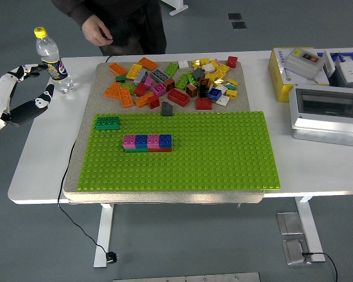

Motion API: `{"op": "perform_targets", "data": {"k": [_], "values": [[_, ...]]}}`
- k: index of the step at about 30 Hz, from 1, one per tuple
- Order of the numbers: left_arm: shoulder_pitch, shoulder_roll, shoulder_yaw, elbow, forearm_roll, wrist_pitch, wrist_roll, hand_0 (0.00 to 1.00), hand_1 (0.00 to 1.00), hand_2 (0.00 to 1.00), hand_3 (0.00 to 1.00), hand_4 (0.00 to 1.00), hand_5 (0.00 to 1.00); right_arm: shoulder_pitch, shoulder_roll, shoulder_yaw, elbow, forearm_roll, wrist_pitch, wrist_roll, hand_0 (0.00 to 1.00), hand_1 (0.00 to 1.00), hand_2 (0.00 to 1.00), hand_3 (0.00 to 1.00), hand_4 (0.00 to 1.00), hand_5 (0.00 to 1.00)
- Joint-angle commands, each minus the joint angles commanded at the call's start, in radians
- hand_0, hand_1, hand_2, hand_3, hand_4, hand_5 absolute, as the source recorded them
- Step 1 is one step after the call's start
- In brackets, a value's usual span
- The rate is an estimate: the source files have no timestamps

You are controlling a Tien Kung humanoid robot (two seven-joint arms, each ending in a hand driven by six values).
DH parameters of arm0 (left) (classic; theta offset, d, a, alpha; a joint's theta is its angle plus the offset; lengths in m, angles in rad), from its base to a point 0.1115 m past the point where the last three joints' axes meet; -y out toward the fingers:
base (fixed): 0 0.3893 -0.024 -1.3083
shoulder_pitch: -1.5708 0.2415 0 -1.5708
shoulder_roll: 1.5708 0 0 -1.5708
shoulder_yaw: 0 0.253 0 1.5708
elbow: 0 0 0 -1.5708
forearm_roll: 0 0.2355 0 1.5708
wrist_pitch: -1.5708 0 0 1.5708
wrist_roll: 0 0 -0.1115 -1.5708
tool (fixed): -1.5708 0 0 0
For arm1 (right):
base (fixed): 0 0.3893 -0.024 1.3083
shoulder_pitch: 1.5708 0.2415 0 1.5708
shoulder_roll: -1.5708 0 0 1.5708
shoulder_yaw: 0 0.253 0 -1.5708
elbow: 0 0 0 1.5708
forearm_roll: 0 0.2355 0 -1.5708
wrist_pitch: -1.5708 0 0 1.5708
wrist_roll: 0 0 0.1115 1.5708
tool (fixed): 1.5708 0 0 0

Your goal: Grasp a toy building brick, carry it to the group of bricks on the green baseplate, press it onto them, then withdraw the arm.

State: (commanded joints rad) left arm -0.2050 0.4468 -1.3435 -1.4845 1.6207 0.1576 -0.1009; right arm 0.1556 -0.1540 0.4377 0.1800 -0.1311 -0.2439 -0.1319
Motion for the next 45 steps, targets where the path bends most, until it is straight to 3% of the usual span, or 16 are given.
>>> {"op": "perform_targets", "data": {"k": [45], "values": [[-0.009, 0.010, 0.016, 0.000, 0.001, -0.001, 0.001, 0.928, 0.835, 0.831, 0.781, 0.600, 0.432, 0.004, -0.002, -0.024, 0.000, 0.009, 0.000, 0.000, 0.681, 0.647, 0.663, 0.680, 0.365, 0.861]]}}
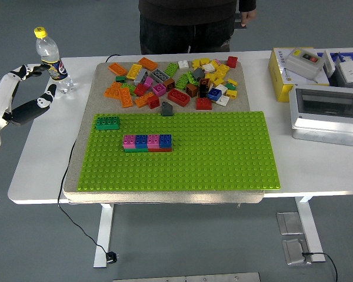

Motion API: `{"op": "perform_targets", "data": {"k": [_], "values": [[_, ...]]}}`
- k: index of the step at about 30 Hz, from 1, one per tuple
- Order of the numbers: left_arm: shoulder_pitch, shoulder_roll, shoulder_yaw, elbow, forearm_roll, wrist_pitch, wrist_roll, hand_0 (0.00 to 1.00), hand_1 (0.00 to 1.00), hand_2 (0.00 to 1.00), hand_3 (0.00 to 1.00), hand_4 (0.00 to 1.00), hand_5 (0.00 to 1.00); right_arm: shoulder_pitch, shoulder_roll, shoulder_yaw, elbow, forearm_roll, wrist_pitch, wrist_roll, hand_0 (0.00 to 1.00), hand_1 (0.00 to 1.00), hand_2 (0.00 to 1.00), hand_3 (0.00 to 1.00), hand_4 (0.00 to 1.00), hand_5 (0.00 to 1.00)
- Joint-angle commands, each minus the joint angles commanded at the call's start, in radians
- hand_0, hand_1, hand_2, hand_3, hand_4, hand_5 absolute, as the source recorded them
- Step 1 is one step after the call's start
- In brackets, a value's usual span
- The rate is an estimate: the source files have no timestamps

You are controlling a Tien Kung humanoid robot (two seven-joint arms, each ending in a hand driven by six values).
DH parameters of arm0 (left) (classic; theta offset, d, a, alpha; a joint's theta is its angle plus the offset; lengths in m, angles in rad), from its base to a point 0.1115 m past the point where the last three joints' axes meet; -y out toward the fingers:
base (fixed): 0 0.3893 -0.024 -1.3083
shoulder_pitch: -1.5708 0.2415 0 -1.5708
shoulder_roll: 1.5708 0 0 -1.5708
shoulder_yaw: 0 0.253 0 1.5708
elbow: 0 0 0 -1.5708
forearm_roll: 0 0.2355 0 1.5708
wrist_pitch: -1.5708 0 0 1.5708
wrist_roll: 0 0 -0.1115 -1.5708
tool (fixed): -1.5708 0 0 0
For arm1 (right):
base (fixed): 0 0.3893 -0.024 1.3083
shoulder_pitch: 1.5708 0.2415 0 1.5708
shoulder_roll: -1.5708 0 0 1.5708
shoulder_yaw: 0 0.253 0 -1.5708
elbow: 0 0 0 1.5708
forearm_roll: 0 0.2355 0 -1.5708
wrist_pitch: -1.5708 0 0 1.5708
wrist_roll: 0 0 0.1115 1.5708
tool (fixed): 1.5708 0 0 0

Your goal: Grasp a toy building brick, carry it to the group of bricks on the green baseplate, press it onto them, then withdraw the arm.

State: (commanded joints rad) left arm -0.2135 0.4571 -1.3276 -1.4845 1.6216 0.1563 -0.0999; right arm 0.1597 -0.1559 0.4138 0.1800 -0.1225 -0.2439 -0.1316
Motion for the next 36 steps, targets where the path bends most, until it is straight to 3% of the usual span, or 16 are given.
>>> {"op": "perform_targets", "data": {"k": [23, 27, 31, 36], "values": [[-0.006, 0.012, 0.008, 0.004, 0.001, -0.002, 0.003, 0.928, 0.835, 0.831, 0.781, 0.600, 0.432, 0.000, 0.001, -0.011, 0.000, 0.010, 0.003, -0.001, 0.681, 0.646, 0.662, 0.676, 0.364, 0.858], [-0.016, 0.026, 0.021, 0.011, -0.001, -0.005, 0.006, 0.928, 0.835, 0.832, 0.781, 0.600, 0.432, 0.001, 0.001, 0.003, 0.000, -0.002, 0.002, -0.003, 0.680, 0.646, 0.666, 0.675, 0.365, 0.858], [-0.053, 0.055, 0.062, 0.034, -0.005, -0.014, 0.019, 0.928, 0.835, 0.832, 0.781, 0.600, 0.432, 0.001, 0.000, 0.013, 0.000, -0.004, -0.001, -0.001, 0.680, 0.646, 0.666, 0.675, 0.365, 0.858], [-0.170, 0.099, 0.180, 0.132, -0.027, -0.032, 0.045, 0.933, 0.843, 0.844, 0.791, 0.598, 0.427, 0.005, 0.001, 0.034, 0.000, -0.021, -0.005, -0.002, 0.680, 0.644, 0.666, 0.675, 0.364, 0.858]]}}
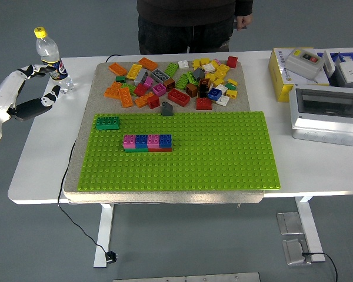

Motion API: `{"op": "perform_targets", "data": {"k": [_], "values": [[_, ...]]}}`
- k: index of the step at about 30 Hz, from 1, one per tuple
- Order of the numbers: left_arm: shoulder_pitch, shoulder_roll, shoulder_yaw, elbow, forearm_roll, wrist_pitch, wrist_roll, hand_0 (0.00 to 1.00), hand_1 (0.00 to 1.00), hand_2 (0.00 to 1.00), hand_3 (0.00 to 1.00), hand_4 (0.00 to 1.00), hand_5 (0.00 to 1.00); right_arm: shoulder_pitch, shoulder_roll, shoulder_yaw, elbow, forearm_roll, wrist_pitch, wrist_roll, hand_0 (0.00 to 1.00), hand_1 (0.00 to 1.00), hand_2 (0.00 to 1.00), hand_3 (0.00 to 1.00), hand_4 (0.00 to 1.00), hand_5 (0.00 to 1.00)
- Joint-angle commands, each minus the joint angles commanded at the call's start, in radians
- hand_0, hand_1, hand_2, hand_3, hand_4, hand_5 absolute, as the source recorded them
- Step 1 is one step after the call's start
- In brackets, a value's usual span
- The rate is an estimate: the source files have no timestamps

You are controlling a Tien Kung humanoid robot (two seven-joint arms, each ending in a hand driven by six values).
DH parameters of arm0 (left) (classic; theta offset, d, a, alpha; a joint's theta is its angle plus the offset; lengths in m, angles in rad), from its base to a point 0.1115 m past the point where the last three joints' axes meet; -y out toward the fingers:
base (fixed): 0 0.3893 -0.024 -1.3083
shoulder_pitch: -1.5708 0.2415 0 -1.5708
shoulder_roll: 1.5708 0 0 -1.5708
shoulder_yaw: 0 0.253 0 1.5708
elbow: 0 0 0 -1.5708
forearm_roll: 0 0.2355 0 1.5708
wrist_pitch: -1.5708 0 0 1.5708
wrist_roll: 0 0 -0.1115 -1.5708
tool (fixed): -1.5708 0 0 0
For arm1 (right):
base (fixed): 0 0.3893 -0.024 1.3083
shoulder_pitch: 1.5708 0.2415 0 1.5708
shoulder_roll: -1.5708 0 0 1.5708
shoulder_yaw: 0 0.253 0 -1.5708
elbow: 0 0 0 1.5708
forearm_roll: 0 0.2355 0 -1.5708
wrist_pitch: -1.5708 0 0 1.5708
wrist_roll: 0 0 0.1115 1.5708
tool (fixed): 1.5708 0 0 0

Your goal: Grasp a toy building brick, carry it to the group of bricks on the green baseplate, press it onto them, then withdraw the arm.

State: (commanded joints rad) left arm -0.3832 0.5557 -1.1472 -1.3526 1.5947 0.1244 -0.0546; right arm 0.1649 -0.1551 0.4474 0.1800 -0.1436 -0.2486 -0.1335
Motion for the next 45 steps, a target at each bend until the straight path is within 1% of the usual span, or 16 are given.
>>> {"op": "perform_targets", "data": {"k": [1, 2, 3, 7, 11, 14, 15, 18, 20, 24, 29, 30, 37, 43, 44, 45], "values": [[-0.027, 0.003, 0.027, 0.025, -0.008, -0.002, 0.001, 0.933, 0.843, 0.844, 0.791, 0.598, 0.427, 0.002, 0.000, 0.002, 0.000, -0.003, -0.001, 0.000, 0.680, 0.644, 0.666, 0.675, 0.364, 0.858], [-0.043, 0.003, 0.045, 0.040, -0.011, -0.003, 0.002, 0.947, 0.870, 0.877, 0.842, 0.610, 0.411, 0.003, 0.000, 0.003, 0.000, -0.005, -0.001, 0.000, 0.680, 0.644, 0.663, 0.675, 0.363, 0.856], [-0.064, 0.000, 0.067, 0.060, -0.019, -0.005, 0.002, 0.947, 0.870, 0.877, 0.842, 0.610, 0.411, 0.004, 0.001, 0.005, 0.000, -0.006, -0.001, 0.000, 0.680, 0.644, 0.663, 0.675, 0.363, 0.856], [-0.174, -0.031, 0.189, 0.170, -0.039, -0.010, 0.002, 0.947, 0.870, 0.877, 0.842, 0.610, 0.411, 0.011, 0.006, 0.008, 0.000, -0.010, -0.001, -0.002, 0.680, 0.644, 0.663, 0.675, 0.363, 0.856], [-0.279, -0.080, 0.323, 0.281, -0.078, 0.003, -0.015, 0.954, 0.875, 0.884, 0.852, 0.614, 0.402, 0.014, 0.009, 0.005, 0.000, -0.003, -0.001, -0.002, 0.680, 0.644, 0.664, 0.674, 0.363, 0.857], [-0.354, -0.137, 0.429, 0.367, -0.128, 0.023, -0.040, 0.959, 0.883, 0.885, 0.851, 0.601, 0.404, 0.018, 0.011, 0.000, 0.000, -0.003, -0.002, -0.003, 0.677, 0.644, 0.665, 0.674, 0.363, 0.856], [-0.373, -0.151, 0.460, 0.392, -0.141, 0.028, -0.047, 0.959, 0.883, 0.885, 0.851, 0.601, 0.404, 0.019, 0.012, -0.003, 0.000, -0.002, -0.002, -0.003, 0.677, 0.644, 0.665, 0.674, 0.363, 0.856], [-0.434, -0.203, 0.557, 0.472, -0.160, 0.046, -0.062, 0.959, 0.883, 0.885, 0.851, 0.601, 0.404, 0.022, 0.013, -0.012, 0.000, 0.004, -0.002, -0.002, 0.677, 0.644, 0.665, 0.674, 0.363, 0.856], [-0.455, -0.226, 0.612, 0.519, -0.163, 0.056, -0.067, 0.974, 0.892, 0.897, 0.853, 0.609, 0.395, 0.023, 0.012, -0.019, 0.000, 0.011, -0.002, 0.001, 0.679, 0.642, 0.661, 0.671, 0.363, 0.856], [-0.477, -0.259, 0.707, 0.606, -0.192, 0.083, -0.079, 0.974, 0.892, 0.897, 0.853, 0.609, 0.395, 0.028, 0.009, -0.024, 0.000, 0.015, -0.002, 0.003, 0.679, 0.642, 0.661, 0.671, 0.363, 0.856], [-0.491, -0.284, 0.811, 0.692, -0.227, 0.116, -0.091, 0.977, 0.896, 0.899, 0.854, 0.613, 0.401, 0.034, 0.006, -0.051, 0.000, 0.043, -0.001, 0.010, 0.681, 0.641, 0.660, 0.671, 0.362, 0.856], [-0.496, -0.292, 0.843, 0.715, -0.231, 0.127, -0.094, 0.976, 0.901, 0.905, 0.855, 0.624, 0.394, 0.035, 0.005, -0.062, 0.000, 0.054, 0.000, 0.012, 0.680, 0.642, 0.660, 0.670, 0.361, 0.856], [-0.511, -0.309, 0.883, 0.761, -0.227, 0.150, -0.090, 0.976, 0.901, 0.905, 0.855, 0.624, 0.394, 0.037, 0.004, -0.080, 0.000, 0.074, 0.001, 0.017, 0.680, 0.642, 0.660, 0.670, 0.361, 0.856], [-0.527, -0.323, 0.922, 0.787, -0.196, 0.143, -0.069, 0.980, 0.906, 0.914, 0.856, 0.624, 0.382, 0.039, 0.001, -0.095, 0.000, 0.092, 0.000, 0.023, 0.678, 0.641, 0.660, 0.668, 0.352, 0.862], [-0.529, -0.325, 0.928, 0.791, -0.193, 0.140, -0.066, 0.993, 0.928, 0.934, 0.855, 0.628, 0.379, 0.039, 0.001, -0.097, 0.000, 0.094, 0.000, 0.024, 0.677, 0.641, 0.659, 0.666, 0.328, 0.860], [-0.531, -0.326, 0.933, 0.794, -0.190, 0.138, -0.063, 0.993, 0.928, 0.934, 0.855, 0.628, 0.379, 0.040, 0.001, -0.099, 0.000, 0.097, 0.001, 0.025, 0.677, 0.641, 0.659, 0.666, 0.328, 0.860]]}}
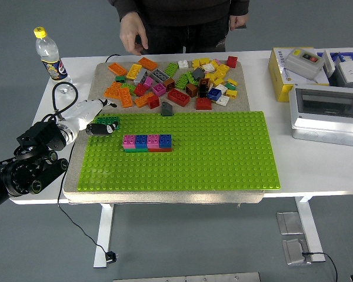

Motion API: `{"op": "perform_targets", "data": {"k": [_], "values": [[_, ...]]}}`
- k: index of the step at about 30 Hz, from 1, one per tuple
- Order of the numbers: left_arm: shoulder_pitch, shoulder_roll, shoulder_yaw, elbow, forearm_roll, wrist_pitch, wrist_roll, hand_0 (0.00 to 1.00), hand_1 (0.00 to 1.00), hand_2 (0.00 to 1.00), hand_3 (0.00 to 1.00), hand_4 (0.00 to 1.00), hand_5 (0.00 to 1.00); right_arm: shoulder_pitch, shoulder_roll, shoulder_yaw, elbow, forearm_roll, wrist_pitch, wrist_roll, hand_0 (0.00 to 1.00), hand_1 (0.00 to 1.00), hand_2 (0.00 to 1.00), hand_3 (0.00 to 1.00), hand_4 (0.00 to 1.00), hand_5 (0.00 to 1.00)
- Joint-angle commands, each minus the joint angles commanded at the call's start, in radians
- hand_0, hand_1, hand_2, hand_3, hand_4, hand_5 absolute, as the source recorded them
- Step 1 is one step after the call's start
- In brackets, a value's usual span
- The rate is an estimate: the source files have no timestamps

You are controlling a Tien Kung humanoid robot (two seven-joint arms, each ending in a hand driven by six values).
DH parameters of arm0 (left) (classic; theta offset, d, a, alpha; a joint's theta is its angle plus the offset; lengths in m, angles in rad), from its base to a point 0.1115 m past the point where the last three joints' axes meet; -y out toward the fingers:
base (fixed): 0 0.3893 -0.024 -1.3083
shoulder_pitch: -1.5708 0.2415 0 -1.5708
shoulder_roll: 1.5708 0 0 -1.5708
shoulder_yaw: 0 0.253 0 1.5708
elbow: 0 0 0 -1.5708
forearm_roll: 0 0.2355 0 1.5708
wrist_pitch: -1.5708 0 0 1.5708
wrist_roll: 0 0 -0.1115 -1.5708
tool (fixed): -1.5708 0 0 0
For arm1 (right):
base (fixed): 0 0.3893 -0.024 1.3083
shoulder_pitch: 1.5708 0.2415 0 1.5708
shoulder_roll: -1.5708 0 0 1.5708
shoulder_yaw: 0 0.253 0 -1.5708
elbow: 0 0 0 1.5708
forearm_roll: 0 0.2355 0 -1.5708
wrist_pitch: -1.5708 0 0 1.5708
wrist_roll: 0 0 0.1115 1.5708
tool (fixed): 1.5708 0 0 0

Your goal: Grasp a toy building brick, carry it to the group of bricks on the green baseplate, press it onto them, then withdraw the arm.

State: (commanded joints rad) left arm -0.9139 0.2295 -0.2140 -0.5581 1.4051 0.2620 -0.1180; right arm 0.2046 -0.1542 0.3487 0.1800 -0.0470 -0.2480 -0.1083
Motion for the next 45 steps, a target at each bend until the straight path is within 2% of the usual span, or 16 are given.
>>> {"op": "perform_targets", "data": {"k": [4, 5, 11, 20, 34, 35, 40, 41, 45], "values": [[-0.003, -0.002, 0.011, 0.013, 0.009, -0.005, 0.010, 0.993, 0.928, 0.934, 0.855, 0.628, 0.379, 0.000, -0.001, -0.005, 0.000, 0.011, 0.001, 0.005, 0.677, 0.641, 0.659, 0.666, 0.328, 0.860], [-0.003, -0.002, 0.012, 0.016, 0.011, -0.007, 0.013, 0.998, 0.988, 0.970, 0.852, 0.636, 0.377, -0.001, -0.001, -0.006, 0.000, 0.012, 0.002, 0.006, 0.676, 0.640, 0.659, 0.665, 0.327, 0.857], [-0.004, -0.004, 0.014, 0.027, 0.029, -0.007, 0.026, 0.998, 0.998, 0.988, 0.842, 0.648, 0.378, -0.001, -0.001, -0.003, 0.000, 0.011, 0.005, 0.008, 0.675, 0.640, 0.659, 0.663, 0.321, 0.854], [-0.008, -0.024, 0.033, 0.055, 0.056, -0.011, 0.058, 0.998, 0.998, 0.988, 0.825, 0.652, 0.374, 0.001, -0.002, 0.016, 0.000, 0.004, 0.017, 0.015, 0.675, 0.640, 0.659, 0.662, 0.322, 0.855], [-0.019, -0.032, 0.088, 0.100, 0.014, -0.036, 0.068, 0.998, 0.998, 0.986, 0.804, 0.645, 0.371, 0.002, -0.002, -0.010, 0.000, 0.047, 0.029, 0.037, 0.676, 0.639, 0.659, 0.662, 0.315, 0.854], [-0.019, -0.032, 0.088, 0.102, 0.008, -0.039, 0.065, 0.998, 0.995, 0.984, 0.788, 0.570, 0.255, 0.002, -0.002, -0.013, 0.000, 0.051, 0.029, 0.038, 0.676, 0.633, 0.664, 0.658, 0.315, 0.848], [-0.018, -0.030, 0.087, 0.108, -0.017, -0.041, 0.055, 0.998, 0.995, 0.984, 0.788, 0.570, 0.255, 0.003, -0.001, -0.023, 0.000, 0.061, 0.031, 0.042, 0.676, 0.633, 0.664, 0.658, 0.315, 0.848], [-0.018, -0.031, 0.087, 0.108, -0.020, -0.040, 0.054, 0.998, 0.989, 0.979, 0.719, 0.514, 0.241, 0.003, -0.001, -0.023, 0.000, 0.061, 0.031, 0.043, 0.676, 0.633, 0.664, 0.658, 0.315, 0.848], [-0.018, -0.032, 0.091, 0.108, -0.033, -0.035, 0.053, 0.998, 0.989, 0.979, 0.719, 0.514, 0.241, 0.003, 0.000, -0.024, 0.000, 0.062, 0.031, 0.044, 0.676, 0.633, 0.664, 0.658, 0.315, 0.848]]}}
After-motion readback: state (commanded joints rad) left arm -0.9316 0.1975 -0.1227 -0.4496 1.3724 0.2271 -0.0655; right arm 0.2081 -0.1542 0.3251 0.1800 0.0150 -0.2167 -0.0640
